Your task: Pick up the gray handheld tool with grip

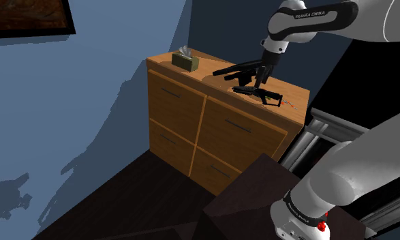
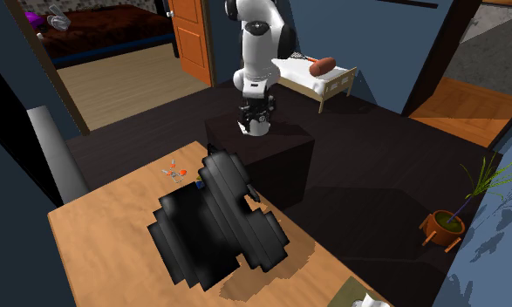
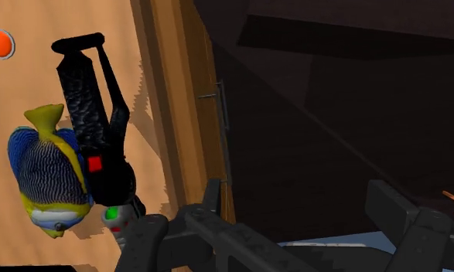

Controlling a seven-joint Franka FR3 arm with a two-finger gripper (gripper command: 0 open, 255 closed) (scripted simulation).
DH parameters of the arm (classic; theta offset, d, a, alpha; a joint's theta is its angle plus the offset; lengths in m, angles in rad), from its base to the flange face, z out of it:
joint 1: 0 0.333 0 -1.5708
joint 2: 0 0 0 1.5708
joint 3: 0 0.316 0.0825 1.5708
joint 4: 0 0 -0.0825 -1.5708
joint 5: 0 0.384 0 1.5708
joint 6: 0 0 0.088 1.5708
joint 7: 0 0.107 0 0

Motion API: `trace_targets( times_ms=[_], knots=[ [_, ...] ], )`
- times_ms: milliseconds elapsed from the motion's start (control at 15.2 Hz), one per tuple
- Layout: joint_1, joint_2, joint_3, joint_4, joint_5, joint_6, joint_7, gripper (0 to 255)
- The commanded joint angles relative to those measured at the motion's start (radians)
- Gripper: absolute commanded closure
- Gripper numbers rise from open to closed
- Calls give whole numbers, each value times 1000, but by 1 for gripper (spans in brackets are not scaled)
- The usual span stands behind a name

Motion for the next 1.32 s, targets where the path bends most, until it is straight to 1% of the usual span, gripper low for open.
trace_targets(
  times_ms=[0,198,396,726,1254],
  knots=[
    [-6,80,-36,53,24,17,-62,0],
    [-22,198,-78,139,72,28,-152,0],
    [-48,325,-109,239,132,28,-242,0],
    [-125,543,-124,438,238,-4,-373,0],
    [-129,571,-116,371,254,88,-386,0]
  ],
)
